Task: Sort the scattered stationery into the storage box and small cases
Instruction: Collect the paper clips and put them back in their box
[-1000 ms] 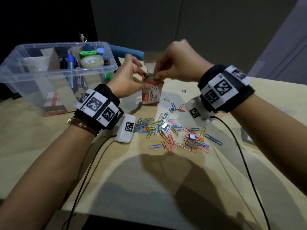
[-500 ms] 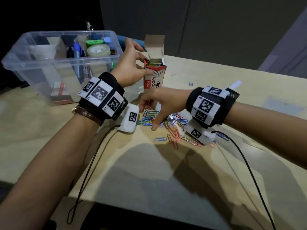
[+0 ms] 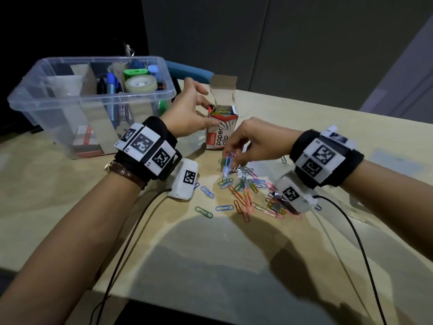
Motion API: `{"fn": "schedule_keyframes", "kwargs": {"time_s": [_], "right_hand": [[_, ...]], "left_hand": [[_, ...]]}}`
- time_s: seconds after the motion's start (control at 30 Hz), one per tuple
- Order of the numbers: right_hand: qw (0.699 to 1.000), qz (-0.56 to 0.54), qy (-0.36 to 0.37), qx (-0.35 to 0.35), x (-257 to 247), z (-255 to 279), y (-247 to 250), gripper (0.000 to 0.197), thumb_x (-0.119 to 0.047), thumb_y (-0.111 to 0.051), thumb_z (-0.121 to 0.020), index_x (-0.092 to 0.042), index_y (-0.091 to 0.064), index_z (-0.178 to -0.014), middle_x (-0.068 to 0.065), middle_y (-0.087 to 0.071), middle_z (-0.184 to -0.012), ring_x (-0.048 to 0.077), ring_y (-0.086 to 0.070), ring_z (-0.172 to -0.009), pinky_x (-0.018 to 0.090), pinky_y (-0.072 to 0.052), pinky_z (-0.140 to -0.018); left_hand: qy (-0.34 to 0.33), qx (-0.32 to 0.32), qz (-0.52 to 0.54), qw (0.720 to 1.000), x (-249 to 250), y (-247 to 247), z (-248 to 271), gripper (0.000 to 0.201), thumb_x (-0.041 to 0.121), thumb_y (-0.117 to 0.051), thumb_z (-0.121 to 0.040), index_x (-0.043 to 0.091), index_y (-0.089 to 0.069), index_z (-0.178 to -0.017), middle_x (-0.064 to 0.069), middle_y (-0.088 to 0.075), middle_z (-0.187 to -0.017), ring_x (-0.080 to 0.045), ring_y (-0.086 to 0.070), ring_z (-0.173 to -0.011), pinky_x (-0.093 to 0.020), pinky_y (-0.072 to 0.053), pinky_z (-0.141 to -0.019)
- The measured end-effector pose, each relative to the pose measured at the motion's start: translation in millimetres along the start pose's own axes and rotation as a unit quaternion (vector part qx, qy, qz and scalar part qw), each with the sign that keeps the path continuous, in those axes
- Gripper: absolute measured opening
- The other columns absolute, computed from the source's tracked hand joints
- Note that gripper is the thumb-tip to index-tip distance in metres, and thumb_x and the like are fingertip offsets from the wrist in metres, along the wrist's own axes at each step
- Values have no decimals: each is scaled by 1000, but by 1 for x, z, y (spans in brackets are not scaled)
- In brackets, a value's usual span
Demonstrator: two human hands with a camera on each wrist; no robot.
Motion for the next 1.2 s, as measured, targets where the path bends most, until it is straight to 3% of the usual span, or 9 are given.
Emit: {"fn": "schedule_keyframes", "kwargs": {"time_s": [0.07, 0.17, 0.3, 0.43, 0.6, 0.77, 0.93, 1.07, 1.2], "right_hand": [[998, -44, -8, 48, 1, 6, 29, 19, -19, -78, -80, -13, -75, -97, -9, -70, -74, 3, -66, -66, 12, -51, -69], [987, -87, -10, 134, -1, 9, 74, 25, -28, -75, -77, -17, -73, -100, 1, -75, -87, 13, -72, -77, 22, -58, -75], [966, -130, -35, 218, 2, -4, 89, 19, -9, -73, -83, -10, -72, -103, 10, -74, -96, 16, -72, -86, 22, -58, -77], [944, -239, -63, 221, 14, -18, 66, 19, -2, -73, -83, -10, -71, -99, 9, -73, -95, 15, -71, -85, 27, -58, -78], [968, -24, -96, 232, 16, -12, 60, 16, -19, -81, -77, -20, -77, -92, -2, -74, -86, 10, -69, -81, 30, -57, -79], [966, 80, -126, 211, 9, -17, 63, 16, -29, -83, -73, -33, -77, -87, -14, -65, -77, 10, -63, -82, 38, -54, -75], [981, -2, -94, 172, 3, -13, 79, 26, -21, -85, -71, -21, -76, -94, -7, -73, -82, 6, -69, -73, 26, -60, -68], [994, 62, -15, 94, -7, -12, 74, 30, -19, -85, -71, -26, -75, -98, -12, -69, -91, -3, -65, -80, 10, -51, -75], [985, 90, -39, 139, -2, -4, 72, 19, -29, -85, -70, -31, -73, -85, -12, -69, -84, 1, -64, -76, 38, -57, -77]], "left_hand": [[3, -17, 5, 1000, 0, -4, 1, 57, 1, -75, -78, 14, -30, -110, -13, -60, -116, -27, -68, -92, -39, -57, -81], [7, -38, 15, 999, -1, -8, 2, 57, 1, -76, -77, 16, -31, -109, -12, -62, -114, -22, -69, -85, -35, -57, -75], [6, -34, 14, 999, 0, -9, 2, 58, 2, -78, -76, 17, -32, -108, -13, -63, -112, -17, -67, -75, -31, -56, -69], [7, -32, 13, 999, 2, -10, 5, 60, 1, -79, -75, 14, -32, -110, -14, -62, -112, -28, -69, -83, -46, -58, -81], [16, -40, 5, 999, 4, -10, 6, 59, 0, -77, -76, 12, -32, -112, -12, -61, -111, -36, -68, -95, -49, -56, -83], [14, -39, 12, 999, 5, -10, 6, 60, -1, -77, -75, 13, -32, -112, -12, -61, -110, -32, -69, -91, -47, -57, -83], [22, -39, 18, 999, 3, -10, 5, 60, 3, -79, -75, 16, -32, -111, -9, -62, -111, -26, -69, -88, -44, -58, -79], [19, -37, 27, 999, 3, -10, 5, 60, 4, -79, -75, 14, -32, -111, -10, -62, -110, -23, -68, -84, -40, -59, -76], [17, -32, 24, 999, 3, -10, 5, 61, 4, -80, -74, 15, -32, -109, -10, -63, -109, -17, -67, -73, -37, -59, -73]]}}
Point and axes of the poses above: each hand's wrist, its own z-axis away from the middle knuckle, its own y-axis out of the back of the hand, x = y × z, the point moved 5 cm from there along -z, towards the middle knuckle
